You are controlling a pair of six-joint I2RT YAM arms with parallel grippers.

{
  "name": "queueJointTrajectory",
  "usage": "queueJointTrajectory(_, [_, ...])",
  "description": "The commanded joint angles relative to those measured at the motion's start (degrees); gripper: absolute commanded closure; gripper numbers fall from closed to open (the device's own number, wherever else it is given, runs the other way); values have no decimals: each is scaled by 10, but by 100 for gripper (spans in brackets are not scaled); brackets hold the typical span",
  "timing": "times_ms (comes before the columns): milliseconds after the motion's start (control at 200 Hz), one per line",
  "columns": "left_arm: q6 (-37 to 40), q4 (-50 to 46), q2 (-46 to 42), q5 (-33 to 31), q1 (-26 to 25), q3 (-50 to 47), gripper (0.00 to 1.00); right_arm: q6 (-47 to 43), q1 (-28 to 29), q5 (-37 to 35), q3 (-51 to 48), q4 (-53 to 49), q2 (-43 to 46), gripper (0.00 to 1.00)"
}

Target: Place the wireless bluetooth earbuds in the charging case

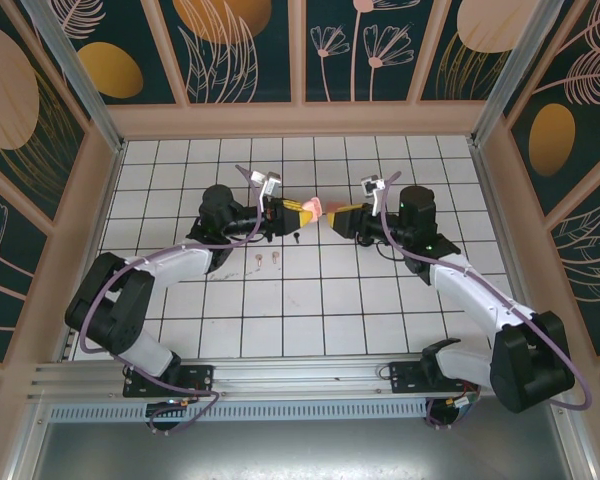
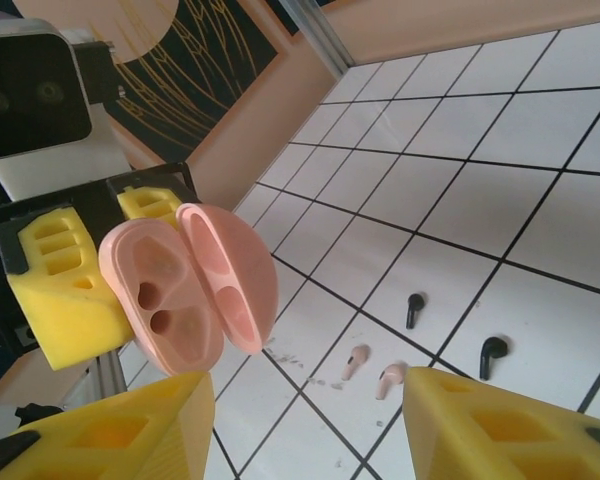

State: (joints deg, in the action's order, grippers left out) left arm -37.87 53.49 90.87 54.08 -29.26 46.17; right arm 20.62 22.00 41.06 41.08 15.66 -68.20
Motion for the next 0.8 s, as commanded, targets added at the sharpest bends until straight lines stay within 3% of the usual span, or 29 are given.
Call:
queueJointTrajectory(0, [-39, 78, 13, 13, -2, -5, 100, 24, 4, 20, 5, 56, -9, 49])
queueJointTrajectory(400, [-116, 194, 42, -1, -1, -13, 100, 52, 16, -6, 24, 100, -40, 55])
queueJointTrajectory(791, [-120, 207, 45, -8, -2, -24, 100, 65, 30, -12, 50, 117, -72, 59])
